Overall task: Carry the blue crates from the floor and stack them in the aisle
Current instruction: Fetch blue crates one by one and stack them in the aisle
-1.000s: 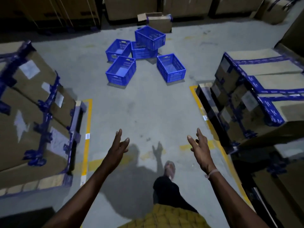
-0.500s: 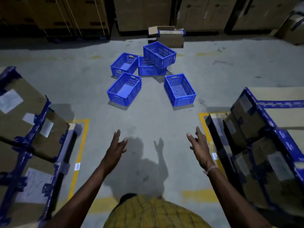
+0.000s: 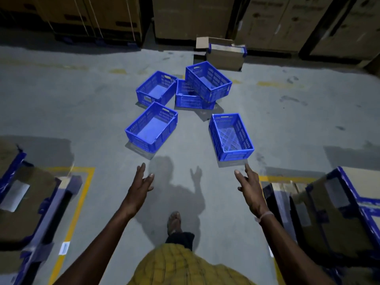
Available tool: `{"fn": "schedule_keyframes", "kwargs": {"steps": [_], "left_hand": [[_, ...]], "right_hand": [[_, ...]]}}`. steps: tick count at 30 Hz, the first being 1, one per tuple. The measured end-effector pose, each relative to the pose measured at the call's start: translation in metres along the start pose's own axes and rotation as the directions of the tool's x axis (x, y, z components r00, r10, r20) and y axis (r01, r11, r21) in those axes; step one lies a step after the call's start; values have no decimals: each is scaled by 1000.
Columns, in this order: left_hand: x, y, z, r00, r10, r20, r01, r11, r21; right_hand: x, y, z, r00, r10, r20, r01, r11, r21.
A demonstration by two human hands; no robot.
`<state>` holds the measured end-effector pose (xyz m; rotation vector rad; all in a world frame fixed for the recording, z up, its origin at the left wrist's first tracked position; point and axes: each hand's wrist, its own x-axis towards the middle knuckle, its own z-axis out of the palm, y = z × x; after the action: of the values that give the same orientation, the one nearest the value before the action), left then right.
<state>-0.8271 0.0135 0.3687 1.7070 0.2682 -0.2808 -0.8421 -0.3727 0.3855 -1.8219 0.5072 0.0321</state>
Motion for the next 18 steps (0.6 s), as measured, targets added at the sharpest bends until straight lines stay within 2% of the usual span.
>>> {"fn": "schedule_keyframes", "kwargs": {"steps": [2,5,13,18], "left_hand": [[50,19,7,1000,-27,-15,27,999,-23],[128,56,17,999,52,5,-52,999,-2],[300,138,33,997,21,74,-22,1000,14],[414,167,67,999,28,33,-28,999,16]], "right_hand": [[49,-18,9,1000,25,5,-25,1000,4],[131,-47,21,1000,8,-18,-8,1000,7],[316,-112,37,999,-25,-19,26,999,20],[452,-138,37,998,-53,16,52,998,23]]}}
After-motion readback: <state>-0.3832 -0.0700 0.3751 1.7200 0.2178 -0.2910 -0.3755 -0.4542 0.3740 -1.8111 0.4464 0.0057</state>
